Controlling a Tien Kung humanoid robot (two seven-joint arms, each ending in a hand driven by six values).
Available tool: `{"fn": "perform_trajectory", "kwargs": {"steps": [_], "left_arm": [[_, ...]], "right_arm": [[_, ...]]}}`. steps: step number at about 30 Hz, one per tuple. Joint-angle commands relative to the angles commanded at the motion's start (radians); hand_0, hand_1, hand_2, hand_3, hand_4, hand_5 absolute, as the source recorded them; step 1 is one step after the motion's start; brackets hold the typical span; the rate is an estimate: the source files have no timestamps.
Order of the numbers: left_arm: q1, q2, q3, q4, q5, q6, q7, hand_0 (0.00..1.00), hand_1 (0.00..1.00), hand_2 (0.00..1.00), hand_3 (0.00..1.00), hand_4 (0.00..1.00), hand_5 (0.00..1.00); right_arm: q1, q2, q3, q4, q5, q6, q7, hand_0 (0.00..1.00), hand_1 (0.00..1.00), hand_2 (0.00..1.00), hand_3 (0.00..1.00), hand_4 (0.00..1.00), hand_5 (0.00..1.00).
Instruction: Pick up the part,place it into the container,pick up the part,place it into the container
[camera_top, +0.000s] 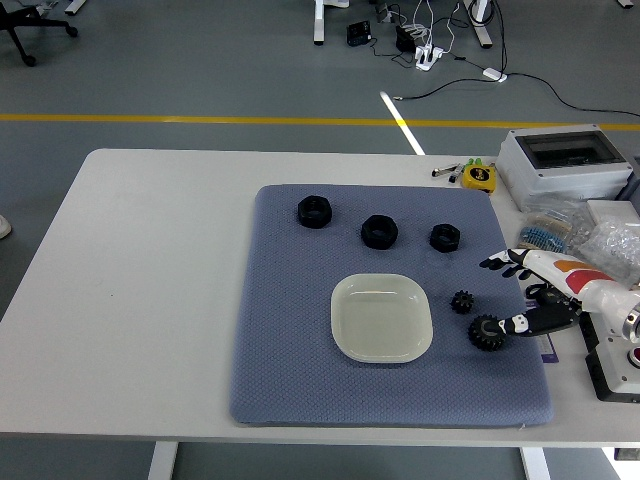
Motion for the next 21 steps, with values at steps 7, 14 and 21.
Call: {"fn": "perform_trajectory", "kwargs": {"steps": [7,14,21], "left_arm": [[0.001,0.002,0.000,0.000,-0.001,0.000,0.000,0.707,0.632,0.673,0.581,0.677,0.636],[0.007,0.003,-0.004,0.000,0.003,-0.001,0.003,0.707,0.631,0.674,0.581,0.677,0.636],[0.009,0.004,-0.010,0.000,0.014,-0.002,0.006,0.707,0.631,0.673,0.581,0.677,0.636]], "right_arm": [[0.047,-0.008,-0.069,-0.023,-0.204,0.009,-0.001,0.679,0.722,0.787,0.804,0.998,0.371],[0.052,-0.006,-0.109,-0.034,-0.212,0.021,0.001,0.672,0.714,0.775,0.786,0.998,0.361],[0.046,-0.005,-0.123,-0.027,-0.187,0.031,0.007,0.668,0.706,0.765,0.780,0.998,0.355]]}}
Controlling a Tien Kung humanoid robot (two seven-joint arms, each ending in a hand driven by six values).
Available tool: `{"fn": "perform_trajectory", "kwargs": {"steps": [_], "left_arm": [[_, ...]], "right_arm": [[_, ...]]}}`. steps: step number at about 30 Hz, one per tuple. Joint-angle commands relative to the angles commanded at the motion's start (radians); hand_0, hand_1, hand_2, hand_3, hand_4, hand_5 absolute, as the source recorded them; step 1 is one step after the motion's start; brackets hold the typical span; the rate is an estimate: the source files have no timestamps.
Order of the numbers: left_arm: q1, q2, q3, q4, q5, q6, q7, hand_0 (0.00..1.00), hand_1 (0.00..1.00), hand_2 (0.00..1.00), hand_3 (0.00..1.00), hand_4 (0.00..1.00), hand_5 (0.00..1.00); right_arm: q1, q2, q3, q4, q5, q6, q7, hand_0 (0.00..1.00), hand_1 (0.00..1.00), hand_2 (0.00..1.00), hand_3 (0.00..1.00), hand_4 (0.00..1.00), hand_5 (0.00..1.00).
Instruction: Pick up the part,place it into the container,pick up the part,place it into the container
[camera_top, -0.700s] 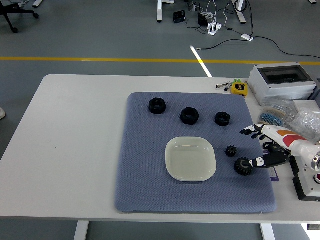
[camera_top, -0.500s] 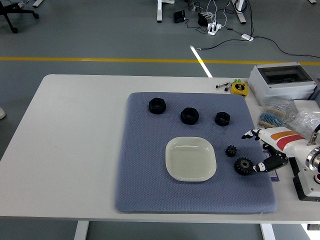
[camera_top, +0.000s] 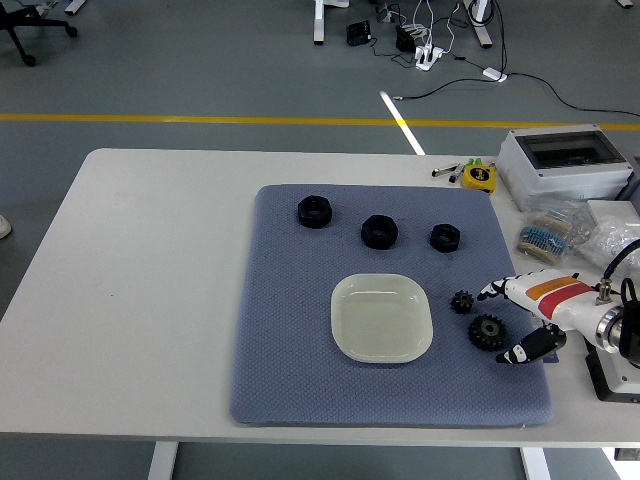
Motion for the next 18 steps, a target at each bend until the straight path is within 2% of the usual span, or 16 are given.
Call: {"fn": "perform_trajectory", "kwargs": {"steps": [18], "left_arm": [[-0.001,0.000,-0.003,-0.001,0.007,-0.001,0.000,0.707,0.630,0.675,0.580,0.679,0.635]], "right_arm": [[0.039,0.029,-0.061,-0.087,0.066,-0.028,-0.001,0.628,0.669,0.729,0.763,0.998,0.348]]}}
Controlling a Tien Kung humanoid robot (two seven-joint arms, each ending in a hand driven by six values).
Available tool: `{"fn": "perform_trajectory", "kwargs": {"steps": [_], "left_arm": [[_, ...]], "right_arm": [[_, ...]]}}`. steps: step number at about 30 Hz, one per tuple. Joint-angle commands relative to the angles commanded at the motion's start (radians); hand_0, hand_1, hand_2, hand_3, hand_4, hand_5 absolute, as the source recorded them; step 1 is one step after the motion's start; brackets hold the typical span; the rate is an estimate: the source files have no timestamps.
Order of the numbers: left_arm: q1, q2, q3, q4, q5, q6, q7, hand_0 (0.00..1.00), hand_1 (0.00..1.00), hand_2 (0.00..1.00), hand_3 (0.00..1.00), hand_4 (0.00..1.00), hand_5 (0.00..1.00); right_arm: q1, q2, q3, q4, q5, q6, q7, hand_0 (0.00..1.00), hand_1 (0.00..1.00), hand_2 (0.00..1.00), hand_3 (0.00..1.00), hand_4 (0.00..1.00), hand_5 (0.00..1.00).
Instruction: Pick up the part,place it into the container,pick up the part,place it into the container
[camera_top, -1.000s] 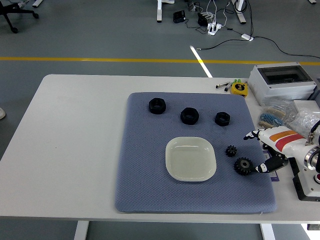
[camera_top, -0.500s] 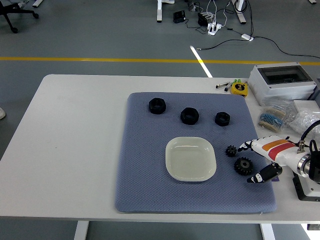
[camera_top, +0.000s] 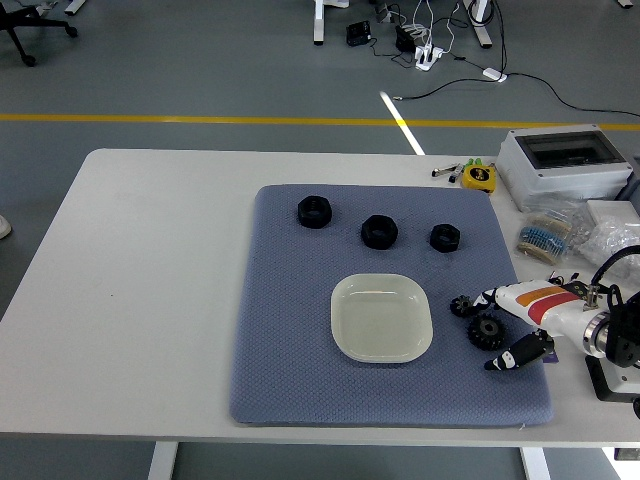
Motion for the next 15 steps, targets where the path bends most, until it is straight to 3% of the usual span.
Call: {"fn": "perform_trajectory", "kwargs": {"steps": [1,15], "left_arm": [[-0.001,0.000,0.001,0.000,-0.001,0.000,0.000,0.707,0.630,0.675,0.581,0.679,0.635],[-0.006,-0.001,0.012,0.000,-0.021,0.002,-0.006,0.707,0.632,0.675,0.580,0.678,0.635]], "right_arm": [[0.004,0.001,-0.002,-0.005,0.006,-0.002,-0.002,0.586,0.641,0.701,0.672,0.998,0.357],[0.019,-0.005,0.025,-0.012,0.023,0.001,-0.017,0.529,0.611,0.678,0.599,0.998,0.367]]}}
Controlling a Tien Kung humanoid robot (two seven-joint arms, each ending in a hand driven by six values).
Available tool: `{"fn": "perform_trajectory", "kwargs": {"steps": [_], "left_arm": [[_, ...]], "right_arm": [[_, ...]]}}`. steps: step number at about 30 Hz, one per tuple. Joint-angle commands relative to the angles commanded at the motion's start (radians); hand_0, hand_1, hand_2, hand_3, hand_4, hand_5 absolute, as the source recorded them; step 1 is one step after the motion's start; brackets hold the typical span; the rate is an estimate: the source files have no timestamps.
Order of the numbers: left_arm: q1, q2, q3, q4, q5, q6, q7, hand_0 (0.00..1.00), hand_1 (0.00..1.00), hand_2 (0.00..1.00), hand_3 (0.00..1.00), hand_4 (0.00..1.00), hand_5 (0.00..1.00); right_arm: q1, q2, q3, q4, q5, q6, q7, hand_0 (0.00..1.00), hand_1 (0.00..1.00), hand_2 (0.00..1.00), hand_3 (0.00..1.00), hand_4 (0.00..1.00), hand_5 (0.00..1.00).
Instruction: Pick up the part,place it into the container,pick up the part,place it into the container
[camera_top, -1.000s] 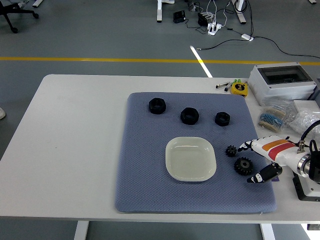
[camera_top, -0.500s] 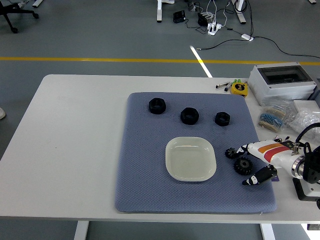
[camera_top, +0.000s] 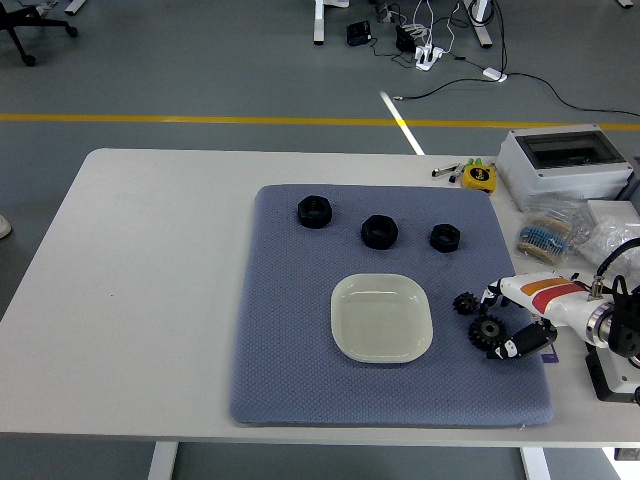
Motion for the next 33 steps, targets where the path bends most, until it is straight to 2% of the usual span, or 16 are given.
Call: {"fn": "perform_trajectory", "kwargs": {"steps": [14,21,22,27,28,33], "left_arm": [[-0.001,-0.001,-0.001,0.000,0.000,0.000,0.001,0.707,0.632,0.674,0.581,0.678,0.634],[0.000,-0.001,-0.002,0.000,0.003,-0.001,0.002,0.707,0.633,0.674,0.581,0.678,0.635],[0.000,-0.001,-0.002,0.000,0.003,-0.001,0.002,0.707,0.633,0.676,0.581,0.678,0.635],[0.000,0.000,-0.002,0.000,0.005,-0.001,0.002,0.707,0.633,0.676,0.581,0.678,0.635],[0.000,0.000,-0.003,0.000,0.005,-0.001,0.003,0.706,0.633,0.674,0.580,0.677,0.634],[0.000,-0.001,-0.002,0.000,0.004,-0.001,0.002,0.706,0.633,0.674,0.580,0.677,0.634]], "right_arm": [[-0.006,0.003,0.002,-0.021,0.007,0.005,0.003,0.527,0.609,0.677,0.601,0.998,0.361],[-0.003,0.004,0.017,-0.011,0.000,-0.002,0.003,0.526,0.610,0.679,0.617,0.998,0.376],[-0.002,0.004,0.017,-0.012,0.001,-0.002,0.003,0.529,0.611,0.688,0.654,0.998,0.373],[-0.001,0.009,0.013,-0.024,0.002,0.002,0.006,0.529,0.611,0.688,0.654,0.998,0.373],[0.000,0.011,0.012,-0.027,0.003,0.002,0.007,0.535,0.619,0.701,0.717,0.998,0.375],[0.005,0.018,0.002,-0.046,0.011,0.004,0.009,0.535,0.619,0.701,0.717,0.998,0.375]]}}
